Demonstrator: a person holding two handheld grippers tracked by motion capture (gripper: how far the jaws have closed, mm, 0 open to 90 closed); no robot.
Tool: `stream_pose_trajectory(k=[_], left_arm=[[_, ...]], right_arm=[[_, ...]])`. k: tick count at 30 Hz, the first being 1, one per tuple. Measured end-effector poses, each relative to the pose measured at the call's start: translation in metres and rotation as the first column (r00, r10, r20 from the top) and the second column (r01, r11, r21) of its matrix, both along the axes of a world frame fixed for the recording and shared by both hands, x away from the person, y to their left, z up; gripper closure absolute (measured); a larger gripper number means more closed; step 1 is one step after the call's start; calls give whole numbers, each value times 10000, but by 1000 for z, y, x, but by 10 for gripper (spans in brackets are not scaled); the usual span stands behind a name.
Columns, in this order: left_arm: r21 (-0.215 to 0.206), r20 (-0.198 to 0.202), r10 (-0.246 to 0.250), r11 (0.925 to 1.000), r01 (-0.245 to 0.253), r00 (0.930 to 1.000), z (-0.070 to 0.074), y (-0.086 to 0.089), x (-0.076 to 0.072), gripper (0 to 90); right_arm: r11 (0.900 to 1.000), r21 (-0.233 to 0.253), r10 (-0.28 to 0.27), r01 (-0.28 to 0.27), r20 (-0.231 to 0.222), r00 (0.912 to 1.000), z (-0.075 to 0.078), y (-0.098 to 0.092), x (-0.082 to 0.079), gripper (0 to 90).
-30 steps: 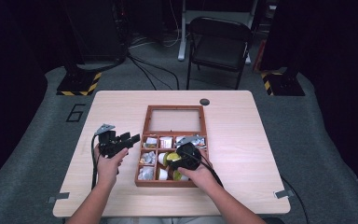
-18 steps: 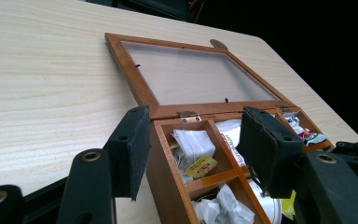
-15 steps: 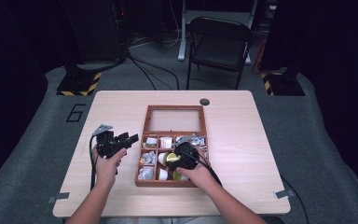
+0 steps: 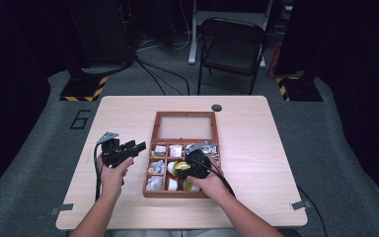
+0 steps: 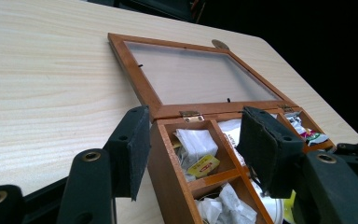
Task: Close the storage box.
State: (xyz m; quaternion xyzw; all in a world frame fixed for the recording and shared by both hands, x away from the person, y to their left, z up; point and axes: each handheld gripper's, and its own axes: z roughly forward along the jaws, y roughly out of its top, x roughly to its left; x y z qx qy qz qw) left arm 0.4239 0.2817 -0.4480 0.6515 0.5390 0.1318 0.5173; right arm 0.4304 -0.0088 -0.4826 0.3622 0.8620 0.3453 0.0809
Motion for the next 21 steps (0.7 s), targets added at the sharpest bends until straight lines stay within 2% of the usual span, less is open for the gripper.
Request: stream_pose_trajectory(k=[3, 5, 7, 8, 14, 15, 21], left_arm=[[-1, -63, -39, 10000, 39, 10000, 0, 0, 0, 433], [1, -61, -42, 10000, 42, 10000, -1, 1, 0, 433], [-35, -53, -9, 10000, 9, 10000, 0, 0, 0, 433], [-21, 17, 11, 10000, -11, 10000, 0, 0, 0, 433], [-36, -57, -22, 10000, 22, 10000, -1, 1, 0, 435], [-56, -47, -47, 10000, 47, 10000, 0, 1, 0, 435], [-23, 17, -23, 10000, 23, 10000, -1, 1, 0, 437]], right_arm=[[9998, 101, -167, 168, -72, 9998, 1, -2, 1, 469], [9999, -73, -90, 90, -15, 10000, 0, -1, 1, 437], [9998, -195, 17, -19, -103, 9999, -1, 1, 0, 352], [9996, -267, 9, -11, -80, 10000, -1, 3, 0, 340], [9971, -746, -149, 168, 252, 9996, 3, 6, -5, 331], [9965, -827, -135, 152, 201, 9997, 4, 6, -6, 331], [9953, -910, -306, 334, 323, 9990, 5, 6, -7, 326]])
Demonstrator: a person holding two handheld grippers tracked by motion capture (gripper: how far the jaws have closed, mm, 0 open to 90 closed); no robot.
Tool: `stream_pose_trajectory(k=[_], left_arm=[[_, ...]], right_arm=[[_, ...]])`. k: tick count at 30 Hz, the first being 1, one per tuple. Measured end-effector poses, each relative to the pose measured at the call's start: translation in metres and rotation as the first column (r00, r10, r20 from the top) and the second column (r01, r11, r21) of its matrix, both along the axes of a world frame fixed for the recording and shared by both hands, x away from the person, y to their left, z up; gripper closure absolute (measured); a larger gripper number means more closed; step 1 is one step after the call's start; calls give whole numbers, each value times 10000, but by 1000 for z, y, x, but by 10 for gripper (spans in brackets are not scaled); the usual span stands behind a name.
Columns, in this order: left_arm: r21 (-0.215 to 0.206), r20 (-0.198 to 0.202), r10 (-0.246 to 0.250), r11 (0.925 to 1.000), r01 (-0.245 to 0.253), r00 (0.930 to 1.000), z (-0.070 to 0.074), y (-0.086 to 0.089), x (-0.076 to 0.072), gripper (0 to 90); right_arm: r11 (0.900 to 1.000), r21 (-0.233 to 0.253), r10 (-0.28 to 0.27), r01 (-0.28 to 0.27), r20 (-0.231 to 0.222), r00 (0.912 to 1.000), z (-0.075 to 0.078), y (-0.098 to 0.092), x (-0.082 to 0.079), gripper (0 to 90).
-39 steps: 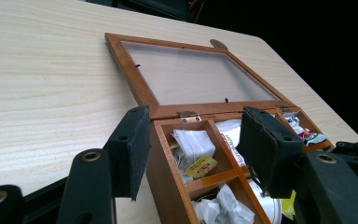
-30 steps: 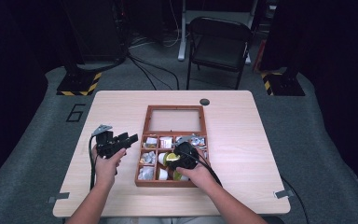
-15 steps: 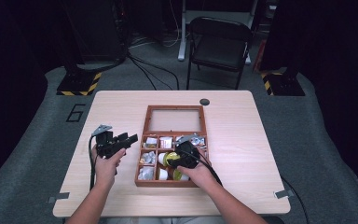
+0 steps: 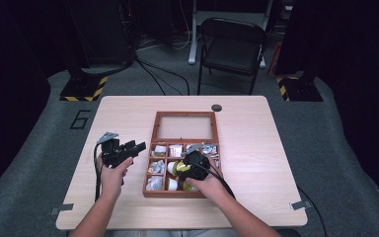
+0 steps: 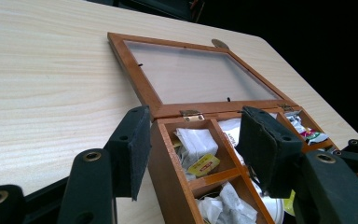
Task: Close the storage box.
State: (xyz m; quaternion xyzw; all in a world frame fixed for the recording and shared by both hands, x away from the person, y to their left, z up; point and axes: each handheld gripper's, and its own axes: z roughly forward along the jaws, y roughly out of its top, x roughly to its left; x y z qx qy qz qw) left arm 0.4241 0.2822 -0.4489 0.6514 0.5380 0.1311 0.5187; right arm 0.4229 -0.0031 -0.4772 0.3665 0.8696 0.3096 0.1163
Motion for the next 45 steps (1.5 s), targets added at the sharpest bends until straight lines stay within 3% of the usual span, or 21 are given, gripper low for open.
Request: stream_pose_trajectory(k=[13, 29, 36, 45], left_arm=[[-24, 15, -4, 10000, 4, 10000, 0, 1, 0, 441], [-14, 26, 58, 10000, -57, 10000, 0, 3, -1, 442], [-77, 69, 96, 9999, -95, 9999, 1, 4, -1, 444], [-66, 32, 100, 9999, -100, 9999, 0, 5, 0, 443]], right_arm=[[9999, -56, 100, -103, -473, 9988, -8, 8, 5, 321], [9996, 39, 274, -272, -501, 9984, -8, 7, 7, 369], [9968, 742, 353, -305, -652, 9972, 2, 2, 6, 370], [9932, 1055, 513, -494, -152, 9986, 30, -7, 2, 370]])
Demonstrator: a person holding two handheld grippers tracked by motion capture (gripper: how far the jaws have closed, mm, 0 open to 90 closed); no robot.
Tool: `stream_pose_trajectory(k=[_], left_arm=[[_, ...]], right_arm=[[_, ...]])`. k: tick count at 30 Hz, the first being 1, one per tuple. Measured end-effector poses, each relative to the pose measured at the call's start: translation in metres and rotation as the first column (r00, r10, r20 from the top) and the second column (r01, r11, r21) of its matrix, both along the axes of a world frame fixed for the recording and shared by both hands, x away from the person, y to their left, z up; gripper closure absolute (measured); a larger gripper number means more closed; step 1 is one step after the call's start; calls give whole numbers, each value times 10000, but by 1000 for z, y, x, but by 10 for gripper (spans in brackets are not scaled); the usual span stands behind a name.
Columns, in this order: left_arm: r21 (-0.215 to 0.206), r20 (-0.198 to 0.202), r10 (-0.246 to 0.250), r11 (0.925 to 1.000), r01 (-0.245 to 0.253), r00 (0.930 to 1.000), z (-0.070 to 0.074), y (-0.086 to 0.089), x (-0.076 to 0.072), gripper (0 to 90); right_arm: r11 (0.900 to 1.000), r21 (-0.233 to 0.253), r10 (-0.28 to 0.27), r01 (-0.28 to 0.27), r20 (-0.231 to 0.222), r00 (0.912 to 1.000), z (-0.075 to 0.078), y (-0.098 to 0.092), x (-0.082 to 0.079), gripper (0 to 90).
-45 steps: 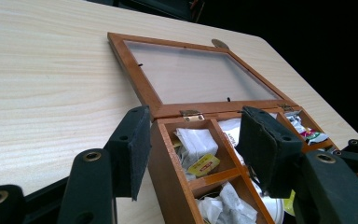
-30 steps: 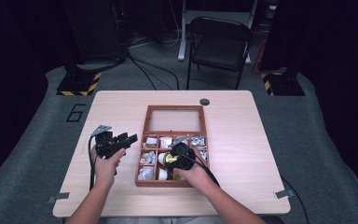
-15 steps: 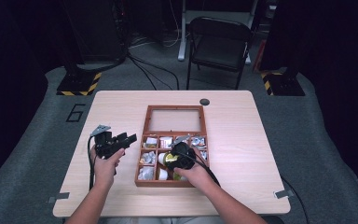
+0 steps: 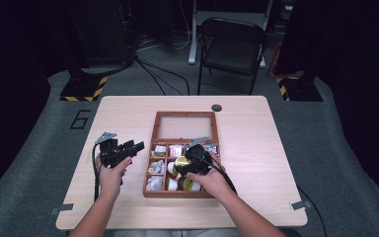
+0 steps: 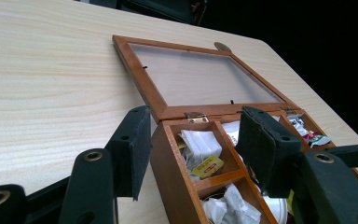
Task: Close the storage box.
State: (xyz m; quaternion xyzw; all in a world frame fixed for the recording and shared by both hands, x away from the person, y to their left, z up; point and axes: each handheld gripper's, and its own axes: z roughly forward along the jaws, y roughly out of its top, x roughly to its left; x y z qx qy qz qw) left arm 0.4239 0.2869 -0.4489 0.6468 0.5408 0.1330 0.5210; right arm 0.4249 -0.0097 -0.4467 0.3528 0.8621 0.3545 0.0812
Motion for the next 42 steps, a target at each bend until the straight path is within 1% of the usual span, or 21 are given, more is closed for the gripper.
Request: stream_pose_trajectory(k=[4, 5, 9, 11, 13, 14, 16, 17, 19, 22, 24, 25, 26, 28, 29, 31, 32, 37, 39, 40, 42], left_arm=[[-11, 9, 13, 10000, -13, 10000, 0, 1, 1, 443], [-35, -26, 21, 10000, -21, 10000, 0, 0, 1, 443], [-54, -83, -3, 10000, 3, 10000, 1, -1, 3, 444], [-93, -26, -48, 9999, 48, 10000, 0, -1, 4, 443], [-137, -89, -36, 9999, 35, 10000, -1, -3, 6, 443], [-37, -98, -97, 9999, 97, 9999, -2, -2, 7, 443], [-99, -194, -45, 9999, 43, 9998, -3, -4, 9, 444], [-96, -214, -80, 9999, 78, 9997, -4, -4, 10, 443], [-104, -224, -77, 9999, 75, 9997, -3, -6, 12, 443], [-63, -202, -150, 9999, 149, 9997, -2, -7, 14, 443], [-74, -140, -141, 9999, 140, 9998, -1, -8, 16, 443], [-69, -203, -166, 9998, 164, 9997, -1, -9, 16, 443], [-41, -224, -219, 9998, 218, 9995, -2, -9, 17, 443], [-116, -247, -156, 9998, 153, 9996, -3, -11, 18, 443], [-45, -244, -231, 9997, 230, 9994, -3, -11, 19, 443], [-86, -277, -180, 9998, 178, 9995, -3, -12, 20, 443], [-43, -251, -251, 9997, 250, 9994, -3, -12, 20, 443], [-75, -238, -229, 9997, 228, 9995, -3, -13, 21, 443], [-50, -200, -258, 9997, 257, 9995, -3, -12, 21, 443], [-95, -264, -196, 9998, 194, 9995, -2, -12, 20, 443], [-33, -186, -192, 9998, 191, 9996, -2, -11, 21, 443]], right_arm=[[9996, 203, -201, 200, 54, 9998, 9, -10, 2, 370], [9997, 214, -143, 140, 123, 9998, 11, -14, 3, 370], [9962, 357, -797, 789, 200, 9966, 19, -32, 8, 370], [9941, 438, -1008, 994, 294, 9945, 21, -44, 12, 371], [9890, 503, -1407, 1393, 255, 9897, 24, -55, 14, 370], [9879, 481, -1491, 1475, 319, 9883, 24, -60, 15, 370], [9839, 512, -1732, 1714, 334, 9843, 25, -69, 17, 370], [9803, 512, -1926, 1910, 292, 9808, 25, -73, 17, 371], [9747, 385, -2219, 2203, 438, 9741, 25, -84, 19, 371], [9650, 460, -2599, 2582, 362, 9649, 22, -96, 22, 371], [9604, 350, -2779, 2765, 480, 9594, 19, -105, 23, 370], [9547, 363, -2966, 2952, 391, 9542, 18, -109, 23, 370], [9538, 303, -3001, 2989, 493, 9526, 17, -114, 24, 371], [9415, 321, -3366, 3355, 341, 9410, 15, -121, 24, 371], [9417, 313, -3361, 3350, 464, 9407, 14, -127, 26, 371], [9277, 372, -3728, 3715, 364, 9272, 12, -135, 26, 371], [9237, 340, -3827, 3815, 431, 9229, 11, -140, 27, 371], [8916, 238, -4527, 4521, 488, 8903, 8, -160, 30, 371], [8776, 243, -4793, 4787, 495, 8762, 6, -170, 32, 371], [8713, 208, -4907, 4903, 506, 8699, 6, -175, 32, 371], [8562, 113, -5163, 5164, 526, 8548, 4, -183, 33, 371]])
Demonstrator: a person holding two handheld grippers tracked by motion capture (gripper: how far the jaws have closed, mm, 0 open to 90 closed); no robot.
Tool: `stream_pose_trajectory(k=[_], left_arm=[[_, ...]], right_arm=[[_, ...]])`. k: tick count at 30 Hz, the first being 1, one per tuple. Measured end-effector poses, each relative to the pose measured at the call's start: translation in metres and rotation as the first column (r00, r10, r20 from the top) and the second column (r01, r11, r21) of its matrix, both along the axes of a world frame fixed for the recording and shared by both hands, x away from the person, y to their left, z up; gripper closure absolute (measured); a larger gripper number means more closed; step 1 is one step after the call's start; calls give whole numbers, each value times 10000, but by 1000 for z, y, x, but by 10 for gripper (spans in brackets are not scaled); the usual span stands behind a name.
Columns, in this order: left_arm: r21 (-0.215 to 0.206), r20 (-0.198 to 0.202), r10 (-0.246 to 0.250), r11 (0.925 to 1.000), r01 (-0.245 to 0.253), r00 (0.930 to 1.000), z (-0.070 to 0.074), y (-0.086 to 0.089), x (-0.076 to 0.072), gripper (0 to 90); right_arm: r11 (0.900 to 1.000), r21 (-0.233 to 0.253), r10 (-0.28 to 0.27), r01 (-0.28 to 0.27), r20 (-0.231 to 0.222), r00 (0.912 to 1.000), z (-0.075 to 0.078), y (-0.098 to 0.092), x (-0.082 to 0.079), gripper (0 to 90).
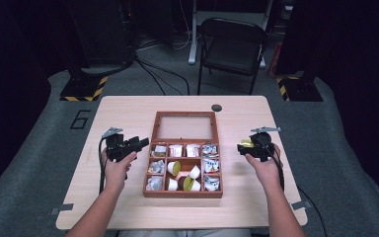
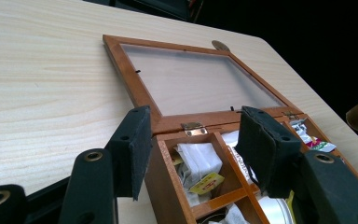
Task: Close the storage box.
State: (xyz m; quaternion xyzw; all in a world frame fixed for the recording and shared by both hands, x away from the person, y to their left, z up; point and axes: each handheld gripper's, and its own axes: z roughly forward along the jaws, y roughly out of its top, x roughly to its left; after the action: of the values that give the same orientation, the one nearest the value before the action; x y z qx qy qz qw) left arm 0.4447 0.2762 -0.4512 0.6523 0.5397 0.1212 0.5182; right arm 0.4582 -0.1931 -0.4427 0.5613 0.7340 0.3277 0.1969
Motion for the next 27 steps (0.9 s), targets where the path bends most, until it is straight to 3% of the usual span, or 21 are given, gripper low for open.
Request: stream_pose_trajectory(k=[7, 12, 16, 20, 21, 27], left_arm=[[25, 35, -5, 10000, 5, 10000, 0, 0, 0, 443], [1, -36, 7, 10000, -7, 10000, -1, 0, 0, 443], [58, 4, -23, 10000, 23, 10000, -1, 1, 0, 443], [19, -62, 8, 10000, -8, 10000, -2, 1, 0, 443], [23, -57, 13, 10000, -12, 10000, -2, 1, 0, 443], [-33, -69, 49, 10000, -49, 10000, -2, 1, 0, 443]], right_arm=[[9953, -309, -918, 913, -146, 9957, -10, -25, 5, 371], [9902, -566, -1296, 1274, -370, 9909, -22, -40, 9, 371], [9843, -591, -1703, 1665, -675, 9831, -32, -49, 11, 371], [9791, -519, -2011, 1967, -997, 9745, -40, -55, 12, 370], [9805, -592, -1924, 1875, -907, 9771, -42, -57, 14, 370], [9775, -463, -2097, 2057, -1119, 9713, -46, -57, 15, 369]])
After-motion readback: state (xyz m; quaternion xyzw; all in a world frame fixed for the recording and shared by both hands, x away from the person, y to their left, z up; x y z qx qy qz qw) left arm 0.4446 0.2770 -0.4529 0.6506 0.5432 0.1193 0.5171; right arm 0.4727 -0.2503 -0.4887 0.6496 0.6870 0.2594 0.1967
